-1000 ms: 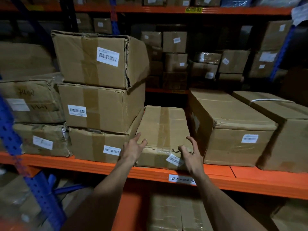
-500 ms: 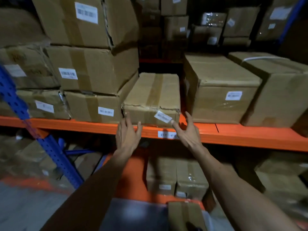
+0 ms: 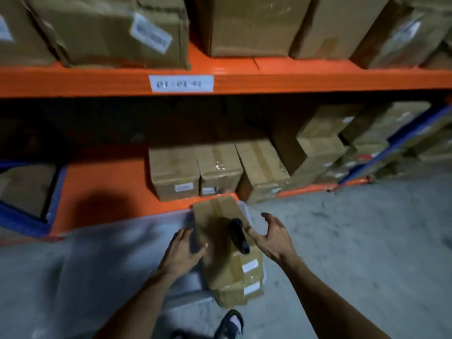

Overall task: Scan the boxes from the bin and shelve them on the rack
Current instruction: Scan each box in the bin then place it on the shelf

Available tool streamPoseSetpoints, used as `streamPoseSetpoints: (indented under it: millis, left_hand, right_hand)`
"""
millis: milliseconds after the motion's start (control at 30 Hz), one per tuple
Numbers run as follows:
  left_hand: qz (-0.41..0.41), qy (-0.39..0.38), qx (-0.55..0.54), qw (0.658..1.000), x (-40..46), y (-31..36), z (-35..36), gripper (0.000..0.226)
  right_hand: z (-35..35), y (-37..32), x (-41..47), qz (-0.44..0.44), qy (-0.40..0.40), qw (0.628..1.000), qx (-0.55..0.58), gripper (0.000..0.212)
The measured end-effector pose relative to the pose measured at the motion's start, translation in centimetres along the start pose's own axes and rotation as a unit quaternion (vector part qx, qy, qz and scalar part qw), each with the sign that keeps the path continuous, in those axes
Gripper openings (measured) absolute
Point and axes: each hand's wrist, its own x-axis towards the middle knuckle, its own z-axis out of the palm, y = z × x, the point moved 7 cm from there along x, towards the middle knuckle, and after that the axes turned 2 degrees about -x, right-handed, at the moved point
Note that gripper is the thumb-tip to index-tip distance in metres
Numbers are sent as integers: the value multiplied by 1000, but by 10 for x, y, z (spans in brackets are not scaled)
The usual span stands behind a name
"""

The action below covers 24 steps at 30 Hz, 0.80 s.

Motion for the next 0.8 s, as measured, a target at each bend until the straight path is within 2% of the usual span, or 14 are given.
streamPoseSetpoints:
  millis: [167,367,500,667,800]
  left_hand:
    - [-7,-42,-22,999,16,-34,77,58]
    - [-7,-41,-31,999,51,-76,150,59]
    - [-10,-75,-39,996,57,-100,196,55]
    - [-20,-57,-29,998,50,-119,220,51]
    - [-37,-71,-6,997,56,-121,219,47]
  right_hand:
    - [59,59,21,44,-16,999,-7,86]
    - [133,72,92,17,-12,1000,-7,77]
    - [172,85,127,33,-14,998,-48,72]
    - [192,104,144,53,-27,998,-36,67]
    - [193,106,146,48,-59,997,1,67]
